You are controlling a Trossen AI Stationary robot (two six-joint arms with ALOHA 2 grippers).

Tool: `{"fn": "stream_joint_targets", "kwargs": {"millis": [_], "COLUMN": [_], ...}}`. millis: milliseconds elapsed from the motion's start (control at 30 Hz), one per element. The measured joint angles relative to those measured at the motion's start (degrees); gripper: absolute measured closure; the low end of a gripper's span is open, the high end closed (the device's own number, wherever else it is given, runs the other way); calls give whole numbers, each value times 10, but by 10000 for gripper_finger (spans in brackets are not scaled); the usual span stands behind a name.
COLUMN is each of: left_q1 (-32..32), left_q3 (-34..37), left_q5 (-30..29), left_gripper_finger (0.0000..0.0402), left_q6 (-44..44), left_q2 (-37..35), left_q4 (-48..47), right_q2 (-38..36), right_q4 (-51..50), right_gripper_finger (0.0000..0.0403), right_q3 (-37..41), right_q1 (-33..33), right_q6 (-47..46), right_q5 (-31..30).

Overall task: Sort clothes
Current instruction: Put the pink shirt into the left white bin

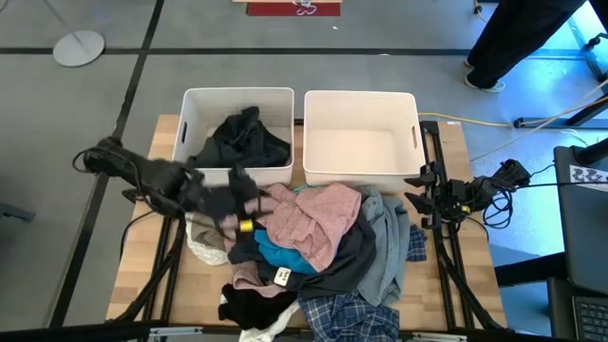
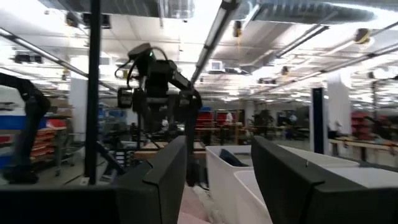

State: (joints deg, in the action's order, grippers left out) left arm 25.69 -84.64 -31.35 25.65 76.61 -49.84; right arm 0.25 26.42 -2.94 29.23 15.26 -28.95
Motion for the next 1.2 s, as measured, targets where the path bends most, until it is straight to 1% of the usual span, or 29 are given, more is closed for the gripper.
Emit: {"fn": "stream_joint_targets", "kwargs": {"millis": [167,367,500,567,667,733,867,967,1133,1200], "left_q1": [42,67,66,64,60,53,43,42,29,20], "left_q3": [0,0,0,0,0,0,0,0,0,0], "left_q5": [0,0,-3,-17,-55,-66,-62,-47,-46,-23], "left_gripper_finger": [200,200,200,200,200,200,200,200,200,200], "left_q6": [12,-15,-21,-33,-38,-33,-25,-38,-45,-53], "left_q2": [58,126,163,180,198,205,215,223,242,254], "left_q4": [20,67,94,102,102,102,104,103,106,118], "right_q2": [0,0,0,0,0,0,0,0,0,0], "right_q4": [0,0,1,1,2,1,0,0,0,0], "right_gripper_finger": [221,221,221,221,221,221,221,221,221,221], "right_q3": [0,0,0,0,0,0,0,0,0,0], "right_q1": [0,0,0,0,0,0,0,0,0,0], "right_q6": [-6,-7,-6,-4,-1,-1,-1,0,-1,-2], "right_q5": [11,11,11,10,3,0,0,0,0,0]}}
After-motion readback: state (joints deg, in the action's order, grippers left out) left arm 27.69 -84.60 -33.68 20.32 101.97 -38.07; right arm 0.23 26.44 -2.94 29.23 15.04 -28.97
